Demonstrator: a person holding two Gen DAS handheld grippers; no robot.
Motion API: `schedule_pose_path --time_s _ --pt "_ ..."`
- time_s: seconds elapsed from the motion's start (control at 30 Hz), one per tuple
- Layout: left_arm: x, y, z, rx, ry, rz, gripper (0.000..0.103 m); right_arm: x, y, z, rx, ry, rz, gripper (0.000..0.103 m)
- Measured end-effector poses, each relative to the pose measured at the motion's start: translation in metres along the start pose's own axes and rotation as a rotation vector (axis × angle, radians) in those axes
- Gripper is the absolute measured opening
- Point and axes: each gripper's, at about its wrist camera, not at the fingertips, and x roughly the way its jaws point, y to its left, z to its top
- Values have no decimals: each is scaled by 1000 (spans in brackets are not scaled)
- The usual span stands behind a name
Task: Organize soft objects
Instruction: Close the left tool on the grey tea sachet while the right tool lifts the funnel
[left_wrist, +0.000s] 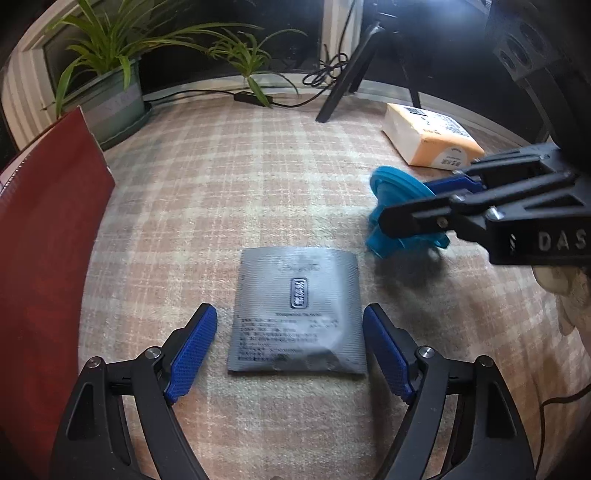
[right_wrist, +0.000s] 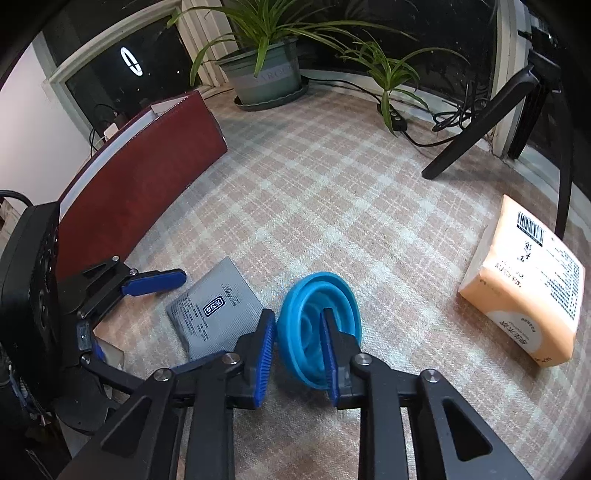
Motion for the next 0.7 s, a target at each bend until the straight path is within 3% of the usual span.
schedule_pose_path --time_s 0.07,0.27,0.7 --pt "-2 -3 -2 9 -8 4 69 0 0 1 0 -2 -1 19" --pt "-8 -3 -5 -11 -28 -17 58 0 4 1 -5 -7 -12 12" --pt "-22 -2 -4 -65 -59 -50 56 -15 -7 -1 44 -45 -8 10"
